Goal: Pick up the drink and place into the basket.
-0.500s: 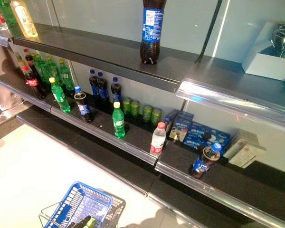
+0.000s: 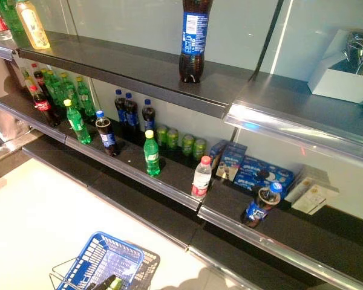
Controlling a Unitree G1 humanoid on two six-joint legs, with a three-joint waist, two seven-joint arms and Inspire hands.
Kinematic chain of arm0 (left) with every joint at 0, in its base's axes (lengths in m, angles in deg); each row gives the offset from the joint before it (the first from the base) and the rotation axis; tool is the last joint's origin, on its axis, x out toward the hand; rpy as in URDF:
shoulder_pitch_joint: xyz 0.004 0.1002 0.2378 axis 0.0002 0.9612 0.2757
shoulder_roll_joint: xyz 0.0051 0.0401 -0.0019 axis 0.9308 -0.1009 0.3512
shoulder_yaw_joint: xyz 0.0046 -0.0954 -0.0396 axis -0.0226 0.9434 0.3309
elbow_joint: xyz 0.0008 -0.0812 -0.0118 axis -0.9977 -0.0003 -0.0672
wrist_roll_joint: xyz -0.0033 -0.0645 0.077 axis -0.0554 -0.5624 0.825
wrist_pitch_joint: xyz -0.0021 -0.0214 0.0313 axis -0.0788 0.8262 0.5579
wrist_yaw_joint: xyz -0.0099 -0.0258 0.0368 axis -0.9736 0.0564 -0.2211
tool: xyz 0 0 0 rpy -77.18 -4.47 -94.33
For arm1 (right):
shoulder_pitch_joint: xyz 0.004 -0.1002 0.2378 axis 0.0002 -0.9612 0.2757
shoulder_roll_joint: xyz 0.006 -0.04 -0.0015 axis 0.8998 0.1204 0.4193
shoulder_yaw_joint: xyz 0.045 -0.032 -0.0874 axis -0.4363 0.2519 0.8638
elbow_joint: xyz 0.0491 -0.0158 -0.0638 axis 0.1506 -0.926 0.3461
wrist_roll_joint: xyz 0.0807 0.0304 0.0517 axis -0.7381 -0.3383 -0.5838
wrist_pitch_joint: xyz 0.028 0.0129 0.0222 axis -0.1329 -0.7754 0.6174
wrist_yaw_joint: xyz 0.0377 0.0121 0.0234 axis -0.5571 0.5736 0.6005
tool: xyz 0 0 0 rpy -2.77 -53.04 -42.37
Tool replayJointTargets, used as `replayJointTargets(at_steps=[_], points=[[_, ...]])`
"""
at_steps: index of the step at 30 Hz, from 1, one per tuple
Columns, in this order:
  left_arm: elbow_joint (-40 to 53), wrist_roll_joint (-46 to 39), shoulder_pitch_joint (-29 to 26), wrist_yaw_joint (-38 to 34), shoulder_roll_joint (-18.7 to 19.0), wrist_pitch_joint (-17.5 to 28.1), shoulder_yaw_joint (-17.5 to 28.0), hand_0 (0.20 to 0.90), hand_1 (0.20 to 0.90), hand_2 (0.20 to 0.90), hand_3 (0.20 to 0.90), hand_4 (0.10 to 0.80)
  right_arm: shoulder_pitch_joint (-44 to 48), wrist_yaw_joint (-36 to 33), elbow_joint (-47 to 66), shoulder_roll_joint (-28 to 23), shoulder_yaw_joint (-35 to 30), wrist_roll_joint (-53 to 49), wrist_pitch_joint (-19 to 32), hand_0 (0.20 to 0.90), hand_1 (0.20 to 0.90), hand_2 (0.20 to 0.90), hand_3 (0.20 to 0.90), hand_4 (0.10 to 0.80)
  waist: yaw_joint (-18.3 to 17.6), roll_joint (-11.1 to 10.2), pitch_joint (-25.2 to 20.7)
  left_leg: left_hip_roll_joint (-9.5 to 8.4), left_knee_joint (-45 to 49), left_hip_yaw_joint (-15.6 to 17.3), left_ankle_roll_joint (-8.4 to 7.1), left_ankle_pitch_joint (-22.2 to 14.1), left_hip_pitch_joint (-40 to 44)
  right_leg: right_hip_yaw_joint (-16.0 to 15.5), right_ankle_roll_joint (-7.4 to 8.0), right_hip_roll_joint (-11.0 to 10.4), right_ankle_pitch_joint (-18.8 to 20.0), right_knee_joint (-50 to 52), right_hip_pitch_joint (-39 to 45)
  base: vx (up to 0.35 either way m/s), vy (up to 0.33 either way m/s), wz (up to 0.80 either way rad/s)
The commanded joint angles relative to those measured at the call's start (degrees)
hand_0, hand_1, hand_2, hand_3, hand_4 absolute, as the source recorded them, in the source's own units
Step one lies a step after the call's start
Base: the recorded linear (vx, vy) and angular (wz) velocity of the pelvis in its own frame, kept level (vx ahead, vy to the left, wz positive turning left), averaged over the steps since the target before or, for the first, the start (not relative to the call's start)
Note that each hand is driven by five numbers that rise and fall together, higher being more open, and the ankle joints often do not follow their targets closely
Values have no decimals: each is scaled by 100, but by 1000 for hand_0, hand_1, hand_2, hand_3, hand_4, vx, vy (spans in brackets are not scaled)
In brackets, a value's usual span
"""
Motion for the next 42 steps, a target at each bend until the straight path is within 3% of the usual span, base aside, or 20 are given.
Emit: replayJointTargets(at_steps=[1, 6, 7, 8, 10, 11, 13, 14, 16, 17, 20, 22, 24, 31, 42], points=[[141, 396, -602, 296, -24, 693, -35, 300, 300, 300, 200, 100, 327, -378, -270, -235, 104, 411, 495, 900, 900, 900, 900, 800, 183, 97, 174, 208, 30, -96, -81, -343, 187, -4, 350, -614, 609, -78, -246, 0, 0, 0], [498, 543, -566, 107, 47, 550, -65, 300, 300, 300, 200, 100, 405, -477, 588, -303, 510, 769, 998, 900, 900, 900, 900, 800, 255, 7, 230, 213, 30, -156, -80, -323, 142, -6, 364, -609, 619, -55, -277, -16, -27, 1], [498, 543, -566, 107, 47, 550, -65, 300, 300, 300, 200, 100, 405, -477, 588, -303, 510, 769, 998, 900, 900, 900, 900, 800, 255, 7, 230, 213, 30, -156, -80, -323, 142, -6, 364, -609, 619, -55, -277, -45, -73, 5], [786, 605, -539, -24, 113, 420, -78, 300, 300, 300, 200, 100, 375, -514, 1436, -386, 848, 937, 1043, 900, 900, 900, 900, 800, 278, -50, 273, 217, 30, -184, -72, -302, 109, -4, 372, -607, 638, -49, -302, -33, -53, 5], [790, 607, -536, -26, 112, 419, -78, 300, 300, 300, 200, 100, 369, -515, 1444, -388, 850, 938, 1038, 900, 900, 900, 900, 800, 276, -49, 271, 217, 30, -185, -72, -302, 110, -6, 372, -607, 637, -49, -300, -32, -59, 8], [1140, 721, -459, -180, 176, 269, -43, 300, 300, 300, 200, 100, 227, -530, 2990, -588, 1233, 1085, 716, 900, 900, 900, 900, 800, 276, -119, 306, 218, 30, -224, -66, -284, 74, -1, 389, -602, 664, -49, -331, -39, -92, 17], [1361, 756, -376, -272, 211, 201, -6, 300, 300, 300, 200, 100, 67, -462, 4181, -765, 1429, 1128, 530, 900, 900, 900, 900, 800, 247, -166, 324, 218, 30, -242, -61, -278, 56, 2, 403, -596, 684, -53, -349, -32, -80, 13], [1417, 743, -346, -288, 229, 183, 4, 300, 300, 300, 200, 100, 27, -437, 4602, -849, 1486, 1147, 413, 900, 900, 900, 900, 800, 233, -175, 327, 220, 30, -240, -61, -277, 50, 5, 407, -596, 688, -56, -357, -15, -34, 4], [1463, 730, -317, -297, 245, 170, 14, 300, 300, 300, 200, 100, -22, -319, 4818, -913, 1516, 1290, 714, 900, 900, 900, 900, 800, 219, -182, 327, 221, 30, -239, -61, -274, 42, 8, 411, -596, 693, -58, -364, -7, -21, 4], [1563, 718, -249, -343, 256, 163, 15, 300, 300, 300, 200, 100, -65, -284, 5838, -1125, 1592, 1225, 171, 900, 900, 900, 900, 800, 197, -200, 324, 228, 30, -228, -66, -275, 38, 16, 422, -593, 695, -61, -373, 0, 0, 0], [1563, 718, -249, -343, 256, 163, 15, 300, 300, 300, 200, 100, -65, -284, 5838, -1125, 1592, 1225, 171, 900, 900, 900, 900, 800, 197, -200, 324, 228, 30, -228, -66, -275, 38, 16, 422, -593, 695, -61, -373, 0, 0, 0], [1512, 621, -94, -286, 244, 294, 49, 300, 300, 300, 200, 100, 25, -15, 7243, -1535, 1544, 1340, 496, 900, 900, 900, 900, 800, 151, -212, 286, 262, 30, -186, -89, -280, 44, 9, 440, -594, 684, -84, -367, 17, -1, 0], [1485, 616, -70, -266, 223, 329, 72, 300, 300, 300, 200, 100, 74, 5, 7501, -1588, 1490, 1274, 414, 900, 900, 900, 900, 800, 147, -205, 280, 272, 30, -174, -91, -280, 48, 8, 439, -596, 680, -82, -366, 16, 3, 0], [1490, 670, 132, -245, -29, 470, 233, 300, 300, 300, 200, 100, 436, -1241, 9007, -1719, 831, 1588, 834, 900, 900, 900, 900, 800, 122, -107, 226, 353, 30, -58, -109, -294, 55, 11, 434, -628, 640, -65, -415, 13, 32, -4], [1442, 719, 279, -217, -202, 528, 231, 300, 300, 300, 200, 100, 747, -2641, 9450, -1754, 662, 1779, 1029, 900, 900, 900, 900, 800, 233, -19, 212, 374, 74, -5, -103, -313, 120, -20, 393, -673, 580, -15, -401, 24, 28, -7]])
